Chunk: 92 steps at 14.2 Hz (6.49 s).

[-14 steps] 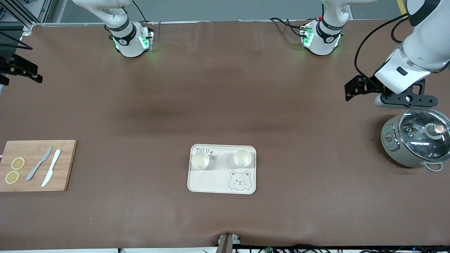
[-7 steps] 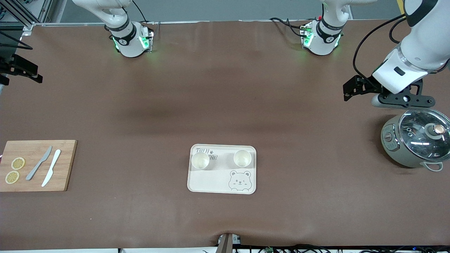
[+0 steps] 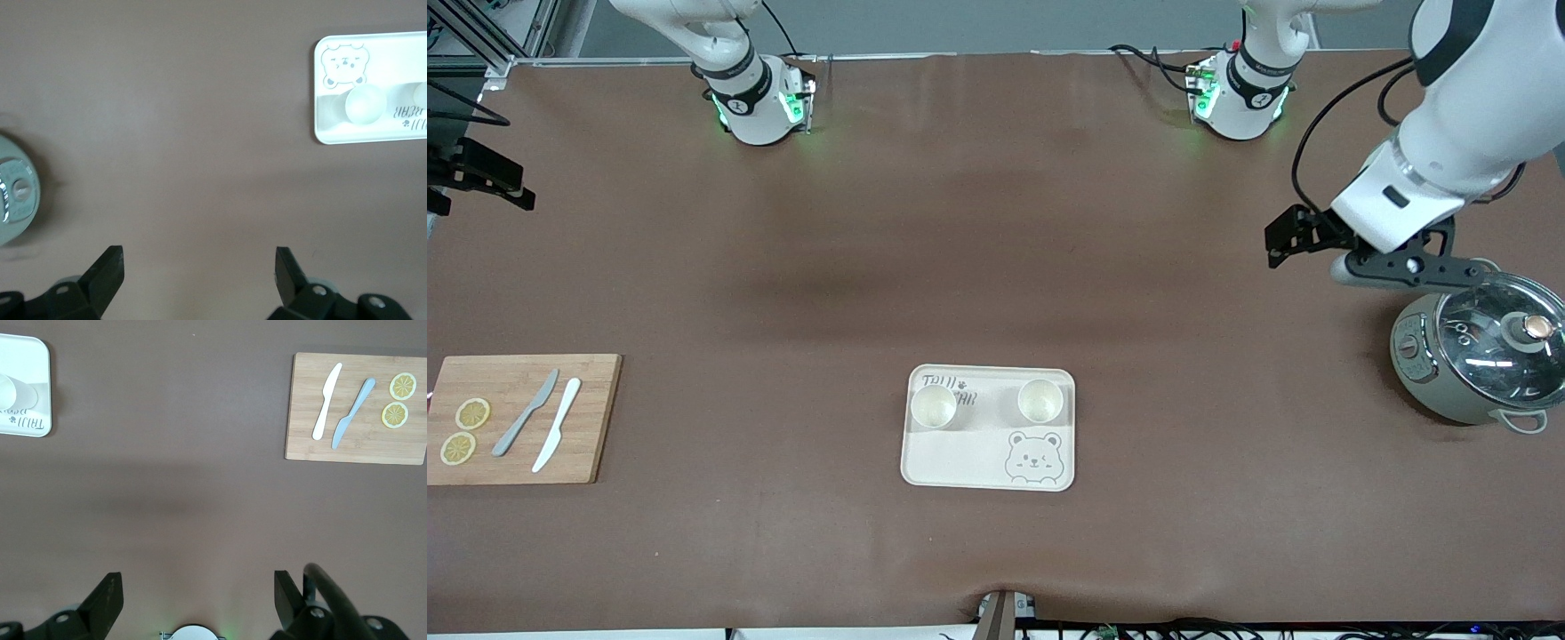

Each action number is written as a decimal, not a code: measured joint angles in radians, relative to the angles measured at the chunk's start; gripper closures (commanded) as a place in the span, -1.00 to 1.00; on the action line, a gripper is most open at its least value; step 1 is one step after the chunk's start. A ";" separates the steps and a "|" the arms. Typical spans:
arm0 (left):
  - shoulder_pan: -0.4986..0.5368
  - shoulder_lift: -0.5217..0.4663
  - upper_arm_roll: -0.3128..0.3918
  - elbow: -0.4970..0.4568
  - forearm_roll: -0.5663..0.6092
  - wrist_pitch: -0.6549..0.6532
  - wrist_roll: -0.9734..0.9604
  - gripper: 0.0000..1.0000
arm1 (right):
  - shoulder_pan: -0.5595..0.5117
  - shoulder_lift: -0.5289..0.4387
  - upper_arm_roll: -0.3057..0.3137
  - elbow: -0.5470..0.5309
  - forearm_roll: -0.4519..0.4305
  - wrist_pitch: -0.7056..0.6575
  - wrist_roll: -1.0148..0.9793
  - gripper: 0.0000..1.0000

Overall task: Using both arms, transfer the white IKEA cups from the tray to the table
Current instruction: 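Move the left gripper from rest over the white cup on the tray, then lower the left gripper around the white cup and close it, then lift the cup with the left gripper while the right gripper leaves rest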

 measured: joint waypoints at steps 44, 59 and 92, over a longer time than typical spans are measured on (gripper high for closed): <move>-0.501 0.781 0.205 0.290 0.038 0.616 -0.340 -1.00 | 0.008 0.022 0.001 0.001 0.000 0.001 0.004 -1.00; -0.518 0.779 0.205 0.268 0.038 0.678 -0.386 1.00 | 0.008 0.035 0.001 0.001 0.000 0.004 0.005 -1.00; -0.221 -0.158 0.214 -0.880 0.038 0.873 0.162 1.00 | 0.092 0.258 0.002 -0.034 0.091 0.045 0.178 -1.00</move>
